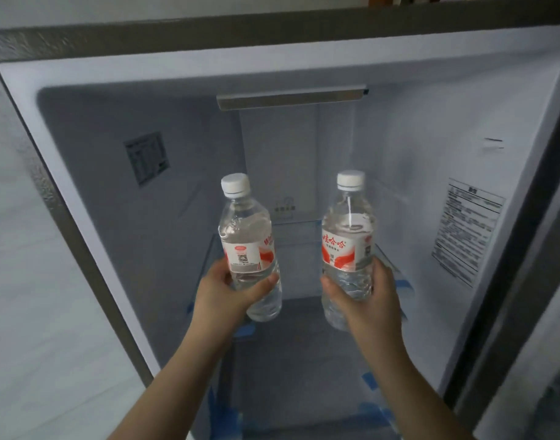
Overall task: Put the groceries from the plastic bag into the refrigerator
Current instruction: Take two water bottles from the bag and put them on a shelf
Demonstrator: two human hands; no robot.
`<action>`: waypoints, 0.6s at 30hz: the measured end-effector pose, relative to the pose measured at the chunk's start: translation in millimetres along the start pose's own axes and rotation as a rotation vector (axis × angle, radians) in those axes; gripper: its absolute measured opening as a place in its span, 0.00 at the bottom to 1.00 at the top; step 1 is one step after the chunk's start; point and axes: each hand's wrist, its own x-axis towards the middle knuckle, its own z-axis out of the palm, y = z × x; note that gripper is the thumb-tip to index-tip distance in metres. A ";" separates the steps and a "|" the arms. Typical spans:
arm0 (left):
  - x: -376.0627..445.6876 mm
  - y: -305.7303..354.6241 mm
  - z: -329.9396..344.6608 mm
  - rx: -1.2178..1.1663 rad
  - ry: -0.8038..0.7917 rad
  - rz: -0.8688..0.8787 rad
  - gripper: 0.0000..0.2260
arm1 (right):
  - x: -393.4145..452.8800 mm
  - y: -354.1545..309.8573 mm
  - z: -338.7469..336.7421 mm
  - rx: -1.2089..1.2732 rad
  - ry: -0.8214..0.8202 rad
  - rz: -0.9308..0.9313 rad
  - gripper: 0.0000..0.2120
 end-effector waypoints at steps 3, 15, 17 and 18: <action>25.2 -13.3 -3.0 0.038 0.010 0.000 0.17 | 21.2 4.8 17.7 -0.044 -0.027 0.039 0.30; 106.8 -60.3 20.0 -0.046 0.017 0.023 0.23 | 78.5 29.6 73.7 -0.081 -0.003 0.093 0.26; 114.7 -64.2 25.4 -0.058 0.014 0.025 0.23 | 82.7 37.1 76.7 -0.073 0.010 0.102 0.26; 118.2 -66.4 28.5 -0.066 0.017 0.026 0.22 | 85.4 41.3 78.3 -0.066 0.015 0.106 0.26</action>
